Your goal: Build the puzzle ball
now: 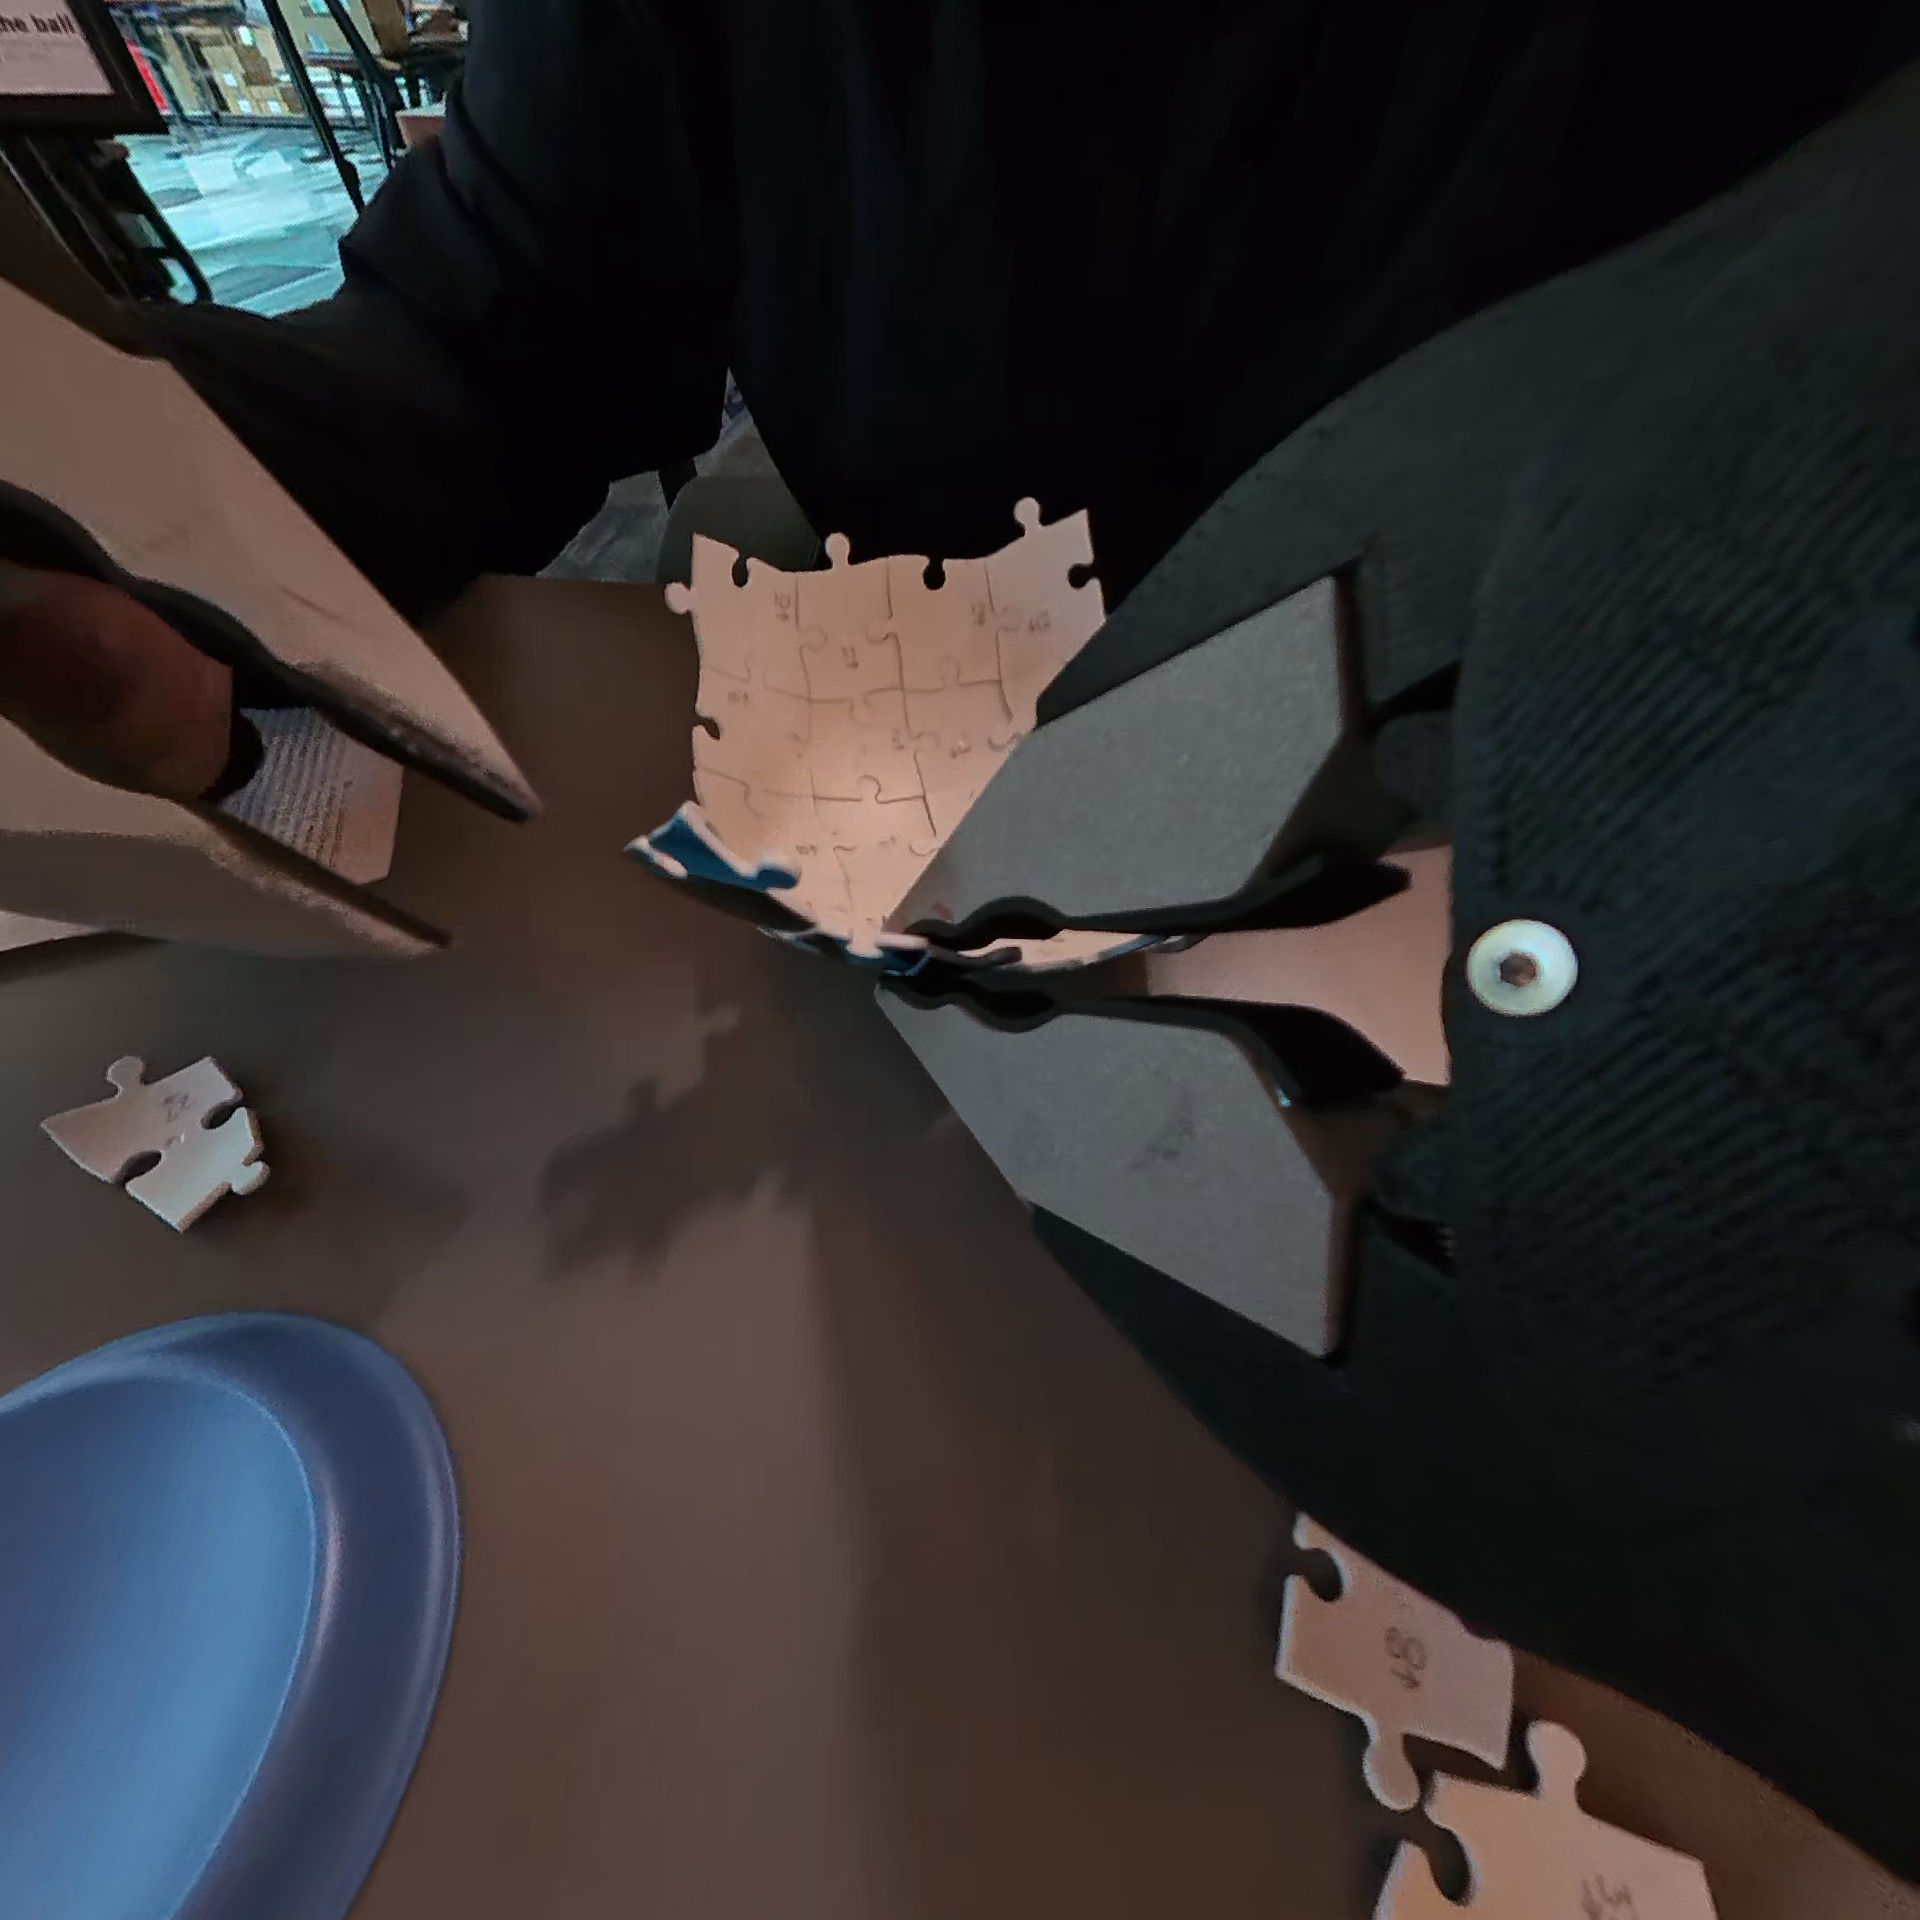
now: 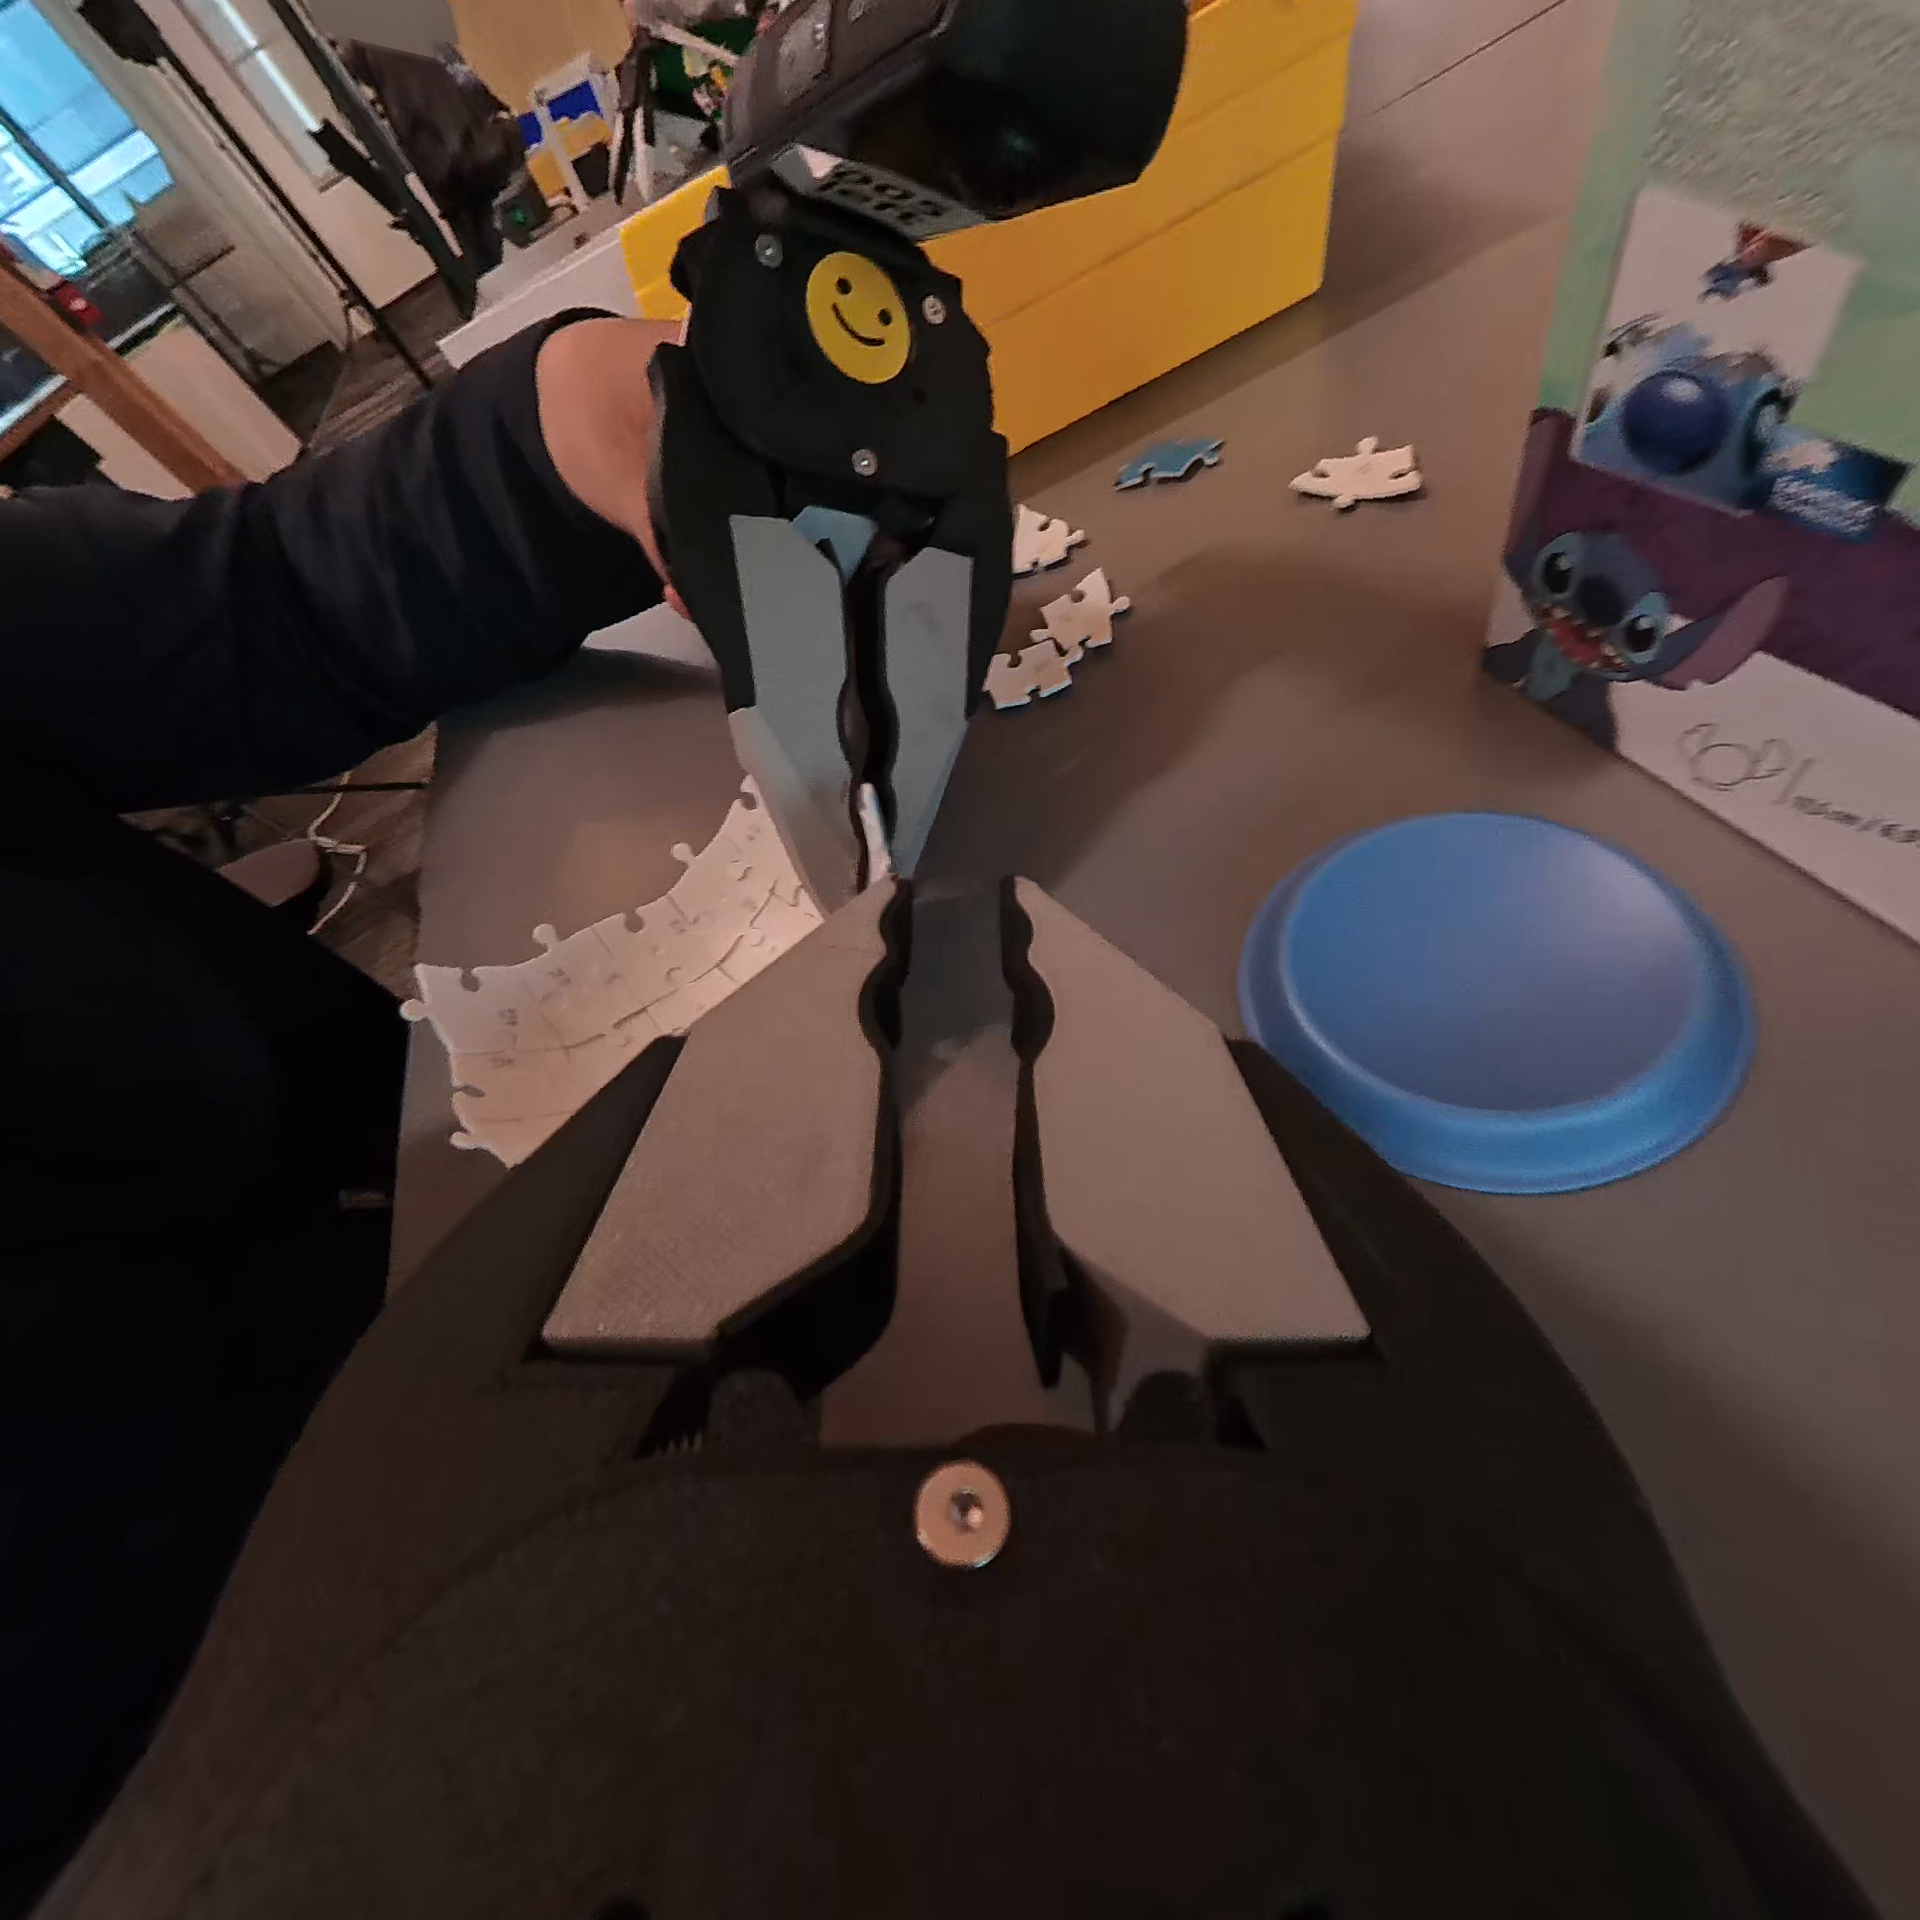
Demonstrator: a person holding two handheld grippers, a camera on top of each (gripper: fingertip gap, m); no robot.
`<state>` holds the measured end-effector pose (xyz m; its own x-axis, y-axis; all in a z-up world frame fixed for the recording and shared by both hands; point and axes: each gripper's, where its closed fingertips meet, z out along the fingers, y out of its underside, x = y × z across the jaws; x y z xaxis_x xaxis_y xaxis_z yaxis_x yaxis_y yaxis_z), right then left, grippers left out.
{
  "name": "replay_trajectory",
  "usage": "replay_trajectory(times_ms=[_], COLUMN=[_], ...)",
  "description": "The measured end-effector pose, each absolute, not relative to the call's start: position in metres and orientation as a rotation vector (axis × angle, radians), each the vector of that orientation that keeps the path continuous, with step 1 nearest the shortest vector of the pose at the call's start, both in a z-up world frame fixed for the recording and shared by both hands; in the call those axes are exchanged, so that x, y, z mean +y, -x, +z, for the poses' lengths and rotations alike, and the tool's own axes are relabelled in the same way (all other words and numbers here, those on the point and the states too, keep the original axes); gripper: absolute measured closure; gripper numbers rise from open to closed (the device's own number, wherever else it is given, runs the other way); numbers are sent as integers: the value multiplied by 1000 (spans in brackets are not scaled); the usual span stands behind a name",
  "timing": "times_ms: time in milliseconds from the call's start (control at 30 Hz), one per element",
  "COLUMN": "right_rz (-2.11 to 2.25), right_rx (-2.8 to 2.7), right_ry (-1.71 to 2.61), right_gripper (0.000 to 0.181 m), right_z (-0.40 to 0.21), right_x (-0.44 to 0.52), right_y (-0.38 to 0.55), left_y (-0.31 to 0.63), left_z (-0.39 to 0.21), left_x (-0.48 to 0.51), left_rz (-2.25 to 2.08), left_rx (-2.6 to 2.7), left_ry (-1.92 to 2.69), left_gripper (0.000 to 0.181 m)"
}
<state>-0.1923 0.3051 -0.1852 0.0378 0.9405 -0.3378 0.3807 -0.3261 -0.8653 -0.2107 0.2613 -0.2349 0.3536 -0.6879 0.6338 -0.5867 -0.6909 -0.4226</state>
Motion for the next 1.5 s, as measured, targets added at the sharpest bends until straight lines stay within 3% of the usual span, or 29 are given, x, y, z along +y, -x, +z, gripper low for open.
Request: replay_trajectory(times_ms=[700, 1133, 1500], right_rz=[1223, 1122, 961], right_rx=[-1223, -1102, -1138], right_ry=[1645, 1588, 1602], right_gripper=[170, 168, 167], right_z=[-160, -143, -157], right_x=[317, 333, 337], right_y=[184, 175, 180], left_y=[238, 323, 373], left_z=[-218, -120, -131], left_x=[253, 292, 299], left_rz=[-1139, -751, -537], left_rx=[922, 690, 566], left_ry=[2467, 2239, 2151], left_gripper=[161, 148, 148])
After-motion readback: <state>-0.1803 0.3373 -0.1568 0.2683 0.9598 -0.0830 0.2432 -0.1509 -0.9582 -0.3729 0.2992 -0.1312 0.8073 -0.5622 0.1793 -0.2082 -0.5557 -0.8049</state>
